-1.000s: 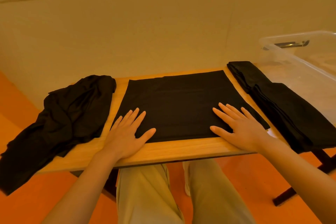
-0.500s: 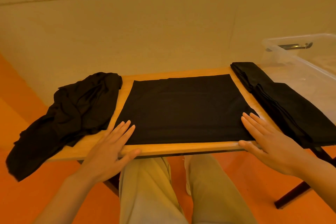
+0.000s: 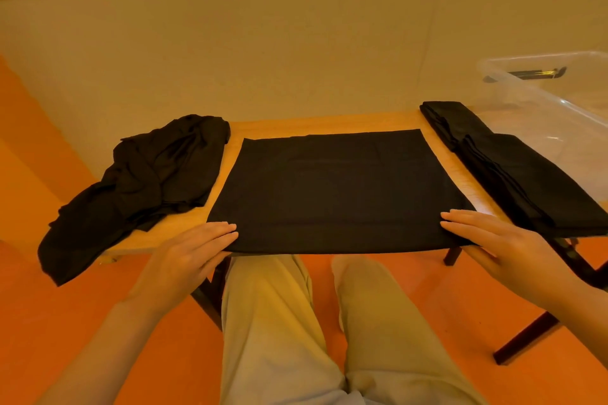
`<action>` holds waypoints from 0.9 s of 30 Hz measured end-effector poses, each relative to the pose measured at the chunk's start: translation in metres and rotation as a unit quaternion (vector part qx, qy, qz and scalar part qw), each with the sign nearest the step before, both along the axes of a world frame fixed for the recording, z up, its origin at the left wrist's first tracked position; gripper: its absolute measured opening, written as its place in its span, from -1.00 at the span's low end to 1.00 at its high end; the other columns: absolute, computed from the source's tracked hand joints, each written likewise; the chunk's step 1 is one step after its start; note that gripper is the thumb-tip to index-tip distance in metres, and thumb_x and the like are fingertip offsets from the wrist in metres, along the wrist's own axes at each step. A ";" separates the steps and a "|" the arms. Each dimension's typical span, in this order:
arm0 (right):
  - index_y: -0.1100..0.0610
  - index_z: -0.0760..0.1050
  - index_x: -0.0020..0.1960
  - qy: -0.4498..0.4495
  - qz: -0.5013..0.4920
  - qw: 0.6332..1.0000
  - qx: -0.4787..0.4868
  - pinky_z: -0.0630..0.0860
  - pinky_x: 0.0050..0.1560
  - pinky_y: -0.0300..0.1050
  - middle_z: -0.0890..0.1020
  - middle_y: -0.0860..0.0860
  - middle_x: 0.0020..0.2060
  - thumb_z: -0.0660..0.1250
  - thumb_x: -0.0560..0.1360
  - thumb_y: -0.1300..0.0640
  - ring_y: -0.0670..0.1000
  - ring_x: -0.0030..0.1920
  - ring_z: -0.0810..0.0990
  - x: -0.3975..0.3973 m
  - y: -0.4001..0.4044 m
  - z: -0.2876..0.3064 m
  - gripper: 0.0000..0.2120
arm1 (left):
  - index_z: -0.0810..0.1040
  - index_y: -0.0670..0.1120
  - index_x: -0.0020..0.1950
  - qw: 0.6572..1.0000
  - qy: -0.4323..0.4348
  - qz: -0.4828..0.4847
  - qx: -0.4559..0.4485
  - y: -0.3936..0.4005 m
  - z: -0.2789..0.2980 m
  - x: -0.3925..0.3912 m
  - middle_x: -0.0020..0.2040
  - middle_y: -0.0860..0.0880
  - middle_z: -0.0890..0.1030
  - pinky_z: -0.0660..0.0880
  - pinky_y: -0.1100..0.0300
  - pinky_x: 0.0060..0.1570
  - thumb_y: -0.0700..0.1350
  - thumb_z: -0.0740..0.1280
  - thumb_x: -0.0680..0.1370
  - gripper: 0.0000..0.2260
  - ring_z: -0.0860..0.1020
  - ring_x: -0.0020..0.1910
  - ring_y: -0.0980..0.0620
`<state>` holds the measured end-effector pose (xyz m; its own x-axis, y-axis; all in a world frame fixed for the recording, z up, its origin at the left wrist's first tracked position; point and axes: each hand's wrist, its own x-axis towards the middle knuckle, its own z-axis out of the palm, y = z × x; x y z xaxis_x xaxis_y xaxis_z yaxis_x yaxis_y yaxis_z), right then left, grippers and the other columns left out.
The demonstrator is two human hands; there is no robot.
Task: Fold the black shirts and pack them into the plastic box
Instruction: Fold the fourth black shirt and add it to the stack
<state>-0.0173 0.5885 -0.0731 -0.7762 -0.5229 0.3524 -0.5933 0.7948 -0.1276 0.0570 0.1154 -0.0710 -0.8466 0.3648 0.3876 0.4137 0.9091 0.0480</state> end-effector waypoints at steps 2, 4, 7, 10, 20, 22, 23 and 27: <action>0.04 0.49 0.27 0.011 0.009 1.000 -0.010 0.54 0.03 -0.21 0.56 -0.03 0.23 0.44 0.44 0.12 -0.05 0.17 0.56 0.002 0.001 0.006 -0.59 | 0.64 -0.15 0.15 1.000 0.006 -0.008 0.008 0.000 0.003 0.002 0.12 -0.05 0.64 0.19 0.45 0.34 0.09 -0.01 0.67 -0.51 0.59 0.11 0.05; 0.01 0.50 0.25 -0.018 0.015 0.999 -0.035 0.48 0.06 -0.40 0.56 -0.11 0.18 0.14 0.56 -0.18 -0.15 0.13 0.56 0.005 0.003 0.013 -0.61 | 0.65 -0.16 0.11 0.999 0.019 -0.012 0.023 -0.003 0.006 0.002 0.06 -0.04 0.65 0.30 0.42 0.28 0.05 0.08 0.65 -0.58 0.60 0.07 0.06; -0.16 0.46 0.20 -0.038 0.004 0.995 -0.094 0.35 0.12 -0.57 0.53 -0.29 0.09 0.13 0.55 -0.21 -0.32 0.14 0.49 0.006 0.004 0.022 -0.69 | 0.66 -0.13 0.10 0.997 0.031 0.001 0.068 -0.008 0.011 0.001 0.01 0.03 0.65 0.50 0.27 0.12 -0.01 0.21 0.54 -0.68 0.62 0.03 0.07; -0.12 0.50 0.14 -0.054 -0.019 0.991 -0.122 0.35 0.12 -0.57 0.53 -0.35 0.00 0.39 0.44 0.19 -0.33 0.10 0.51 0.000 0.006 0.026 -0.67 | 0.66 -0.10 0.09 0.991 0.059 0.040 0.112 -0.011 0.017 -0.002 0.01 0.21 0.57 0.54 0.13 0.08 -0.07 0.35 0.53 -0.79 0.61 0.05 0.09; -0.15 0.58 -0.06 -0.135 -0.097 0.937 -0.309 0.46 -0.11 -0.52 0.65 -0.26 -0.17 0.25 0.17 -0.55 -0.25 -0.16 0.62 -0.030 0.002 0.070 -0.41 | 0.66 0.00 0.01 0.932 0.051 0.109 0.341 -0.008 0.048 -0.031 -0.01 0.34 0.61 0.46 0.50 0.00 -0.25 0.41 0.49 -0.82 0.57 -0.01 0.34; -0.10 0.61 -0.07 -0.153 -0.119 0.921 -0.339 0.47 -0.11 -0.52 0.67 -0.24 -0.21 0.39 0.33 -0.28 -0.20 -0.16 0.64 -0.043 0.002 0.076 -0.69 | 0.65 0.06 0.01 0.923 0.027 0.116 0.366 -0.012 0.054 -0.040 -0.04 0.26 0.65 0.49 0.45 0.02 -0.19 0.41 0.50 -0.83 0.58 0.01 0.29; -0.06 0.61 -0.08 -0.168 -0.126 0.910 -0.359 0.48 -0.15 -0.52 0.67 -0.23 -0.24 0.41 0.41 -0.08 -0.17 -0.18 0.65 -0.053 0.003 0.077 -0.86 | 0.65 0.08 0.00 0.919 0.017 0.123 0.375 -0.014 0.057 -0.045 -0.06 0.19 0.67 0.50 0.45 0.01 -0.17 0.41 0.49 -0.84 0.58 0.02 0.28; 0.08 0.60 -0.05 -0.223 -0.139 0.879 -0.399 0.52 -0.27 -0.48 0.69 -0.10 -0.29 0.37 0.48 0.22 -0.19 -0.28 0.66 -0.084 0.000 0.087 -0.91 | 0.65 0.08 -0.05 0.902 -0.020 0.134 0.410 -0.017 0.071 -0.066 -0.15 0.25 0.67 0.45 0.54 -0.08 -0.17 0.42 0.48 -0.85 0.58 -0.04 0.35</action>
<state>-0.1012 0.5890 0.0136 -0.9887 -0.0165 0.1489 -0.1402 0.4534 -0.8802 -0.0091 0.0989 0.0000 -0.8811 -0.2509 0.4010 0.1673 0.6276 0.7603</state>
